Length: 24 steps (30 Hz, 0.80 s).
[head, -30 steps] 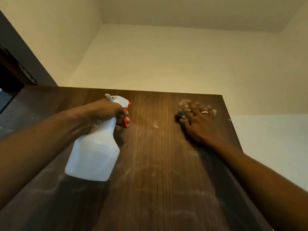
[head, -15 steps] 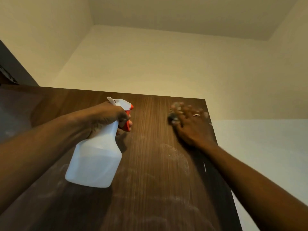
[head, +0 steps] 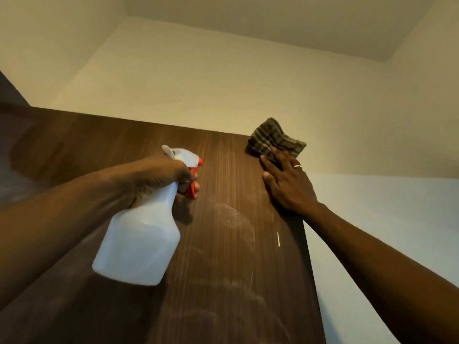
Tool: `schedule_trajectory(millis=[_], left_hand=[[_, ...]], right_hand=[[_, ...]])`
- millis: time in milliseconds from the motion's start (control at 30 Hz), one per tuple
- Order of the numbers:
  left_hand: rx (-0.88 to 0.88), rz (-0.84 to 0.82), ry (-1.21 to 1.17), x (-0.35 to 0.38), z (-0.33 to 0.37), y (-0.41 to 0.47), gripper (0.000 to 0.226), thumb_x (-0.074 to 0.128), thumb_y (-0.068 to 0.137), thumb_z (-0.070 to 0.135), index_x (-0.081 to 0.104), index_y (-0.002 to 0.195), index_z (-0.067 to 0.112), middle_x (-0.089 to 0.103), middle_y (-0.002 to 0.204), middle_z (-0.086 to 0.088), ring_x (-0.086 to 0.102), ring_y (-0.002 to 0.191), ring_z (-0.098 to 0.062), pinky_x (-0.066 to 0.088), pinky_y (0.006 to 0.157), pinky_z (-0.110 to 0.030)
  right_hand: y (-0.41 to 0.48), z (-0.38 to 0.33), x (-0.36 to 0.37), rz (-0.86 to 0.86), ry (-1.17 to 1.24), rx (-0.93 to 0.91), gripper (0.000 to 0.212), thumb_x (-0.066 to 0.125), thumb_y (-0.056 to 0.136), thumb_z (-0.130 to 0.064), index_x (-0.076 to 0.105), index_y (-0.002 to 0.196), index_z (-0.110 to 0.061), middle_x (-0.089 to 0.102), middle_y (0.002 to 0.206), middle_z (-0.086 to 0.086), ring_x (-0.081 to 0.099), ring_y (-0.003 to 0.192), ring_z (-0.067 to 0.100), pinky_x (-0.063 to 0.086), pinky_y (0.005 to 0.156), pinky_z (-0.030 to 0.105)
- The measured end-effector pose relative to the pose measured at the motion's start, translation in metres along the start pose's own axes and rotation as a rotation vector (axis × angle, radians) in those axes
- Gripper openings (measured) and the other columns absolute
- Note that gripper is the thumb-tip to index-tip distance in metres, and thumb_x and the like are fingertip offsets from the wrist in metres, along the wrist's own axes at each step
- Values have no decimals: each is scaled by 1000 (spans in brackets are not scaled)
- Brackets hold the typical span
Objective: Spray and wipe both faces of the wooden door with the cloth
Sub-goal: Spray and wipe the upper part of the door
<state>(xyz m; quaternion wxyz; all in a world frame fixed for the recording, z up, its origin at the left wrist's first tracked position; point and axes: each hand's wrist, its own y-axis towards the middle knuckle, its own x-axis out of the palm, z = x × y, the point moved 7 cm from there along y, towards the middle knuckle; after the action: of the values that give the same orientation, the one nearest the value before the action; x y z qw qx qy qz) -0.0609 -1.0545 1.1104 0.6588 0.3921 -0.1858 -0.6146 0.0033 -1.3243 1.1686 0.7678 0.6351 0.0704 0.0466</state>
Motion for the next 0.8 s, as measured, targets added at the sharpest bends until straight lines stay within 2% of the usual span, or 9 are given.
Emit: schedule_trajectory(millis=[67,100,167,200,333,433,567,667,800], left_hand=[[18,7,44,5,3,-2,11,52,88,4,60,97,4,67,81,-15,65,72,-24,54,58,-29],[28,16,50,6,7,-2,10,52,88,4,60,94,6,67,80,-15,65,71,-23,55,55,-27],[42,26,42,8,14,-3,8,53,87,4,59,91,9,68,82,-14,66,71,-21,56,54,-26],[45,27,35,8,16,-4,8,54,87,4,59,91,10,68,83,-14,66,72,-21,56,56,-27],[10,21,-18,13,14,-15,18,55,85,7,62,102,5,69,96,-20,68,90,-32,55,72,-37],[0,18,-23,18,6,-28,25,55,84,6,60,109,3,68,101,-21,66,98,-35,53,70,-36],[-47,-4,-77,32,-18,-49,21,54,88,7,58,108,3,65,88,-17,64,81,-27,54,57,-28],[-86,-21,-40,49,-32,-60,10,51,89,3,57,96,1,60,77,-15,60,67,-22,54,50,-24],[-84,-16,87,64,-31,-58,8,53,81,-1,59,86,-2,60,77,-18,59,71,-25,53,69,-34]], right_hand=[[29,2,-30,125,88,70,42,37,101,-52,46,135,-29,53,138,10,52,122,32,42,98,41],[49,4,-41,146,119,109,48,43,97,-58,45,132,-25,60,126,12,58,111,33,45,92,40],[77,1,-44,69,14,67,67,47,88,-71,41,138,-27,59,125,10,56,112,34,43,94,41],[84,2,-37,20,-66,41,69,46,87,-73,43,140,-29,55,128,9,52,116,34,40,96,42],[88,17,-25,43,-54,51,46,39,98,-57,53,137,-36,44,148,6,38,134,35,37,104,45],[50,8,-28,43,-107,-14,46,36,102,-51,48,142,-33,53,140,6,51,122,37,41,98,43],[-62,7,-24,80,-194,-62,64,44,94,-64,40,147,-28,57,123,13,58,104,36,46,89,44],[-89,33,-16,74,-88,88,54,43,99,-51,40,147,-26,59,118,13,61,99,34,48,85,43],[-52,37,-7,82,367,334,42,45,102,-45,53,134,-19,60,126,9,60,111,32,46,87,36]])
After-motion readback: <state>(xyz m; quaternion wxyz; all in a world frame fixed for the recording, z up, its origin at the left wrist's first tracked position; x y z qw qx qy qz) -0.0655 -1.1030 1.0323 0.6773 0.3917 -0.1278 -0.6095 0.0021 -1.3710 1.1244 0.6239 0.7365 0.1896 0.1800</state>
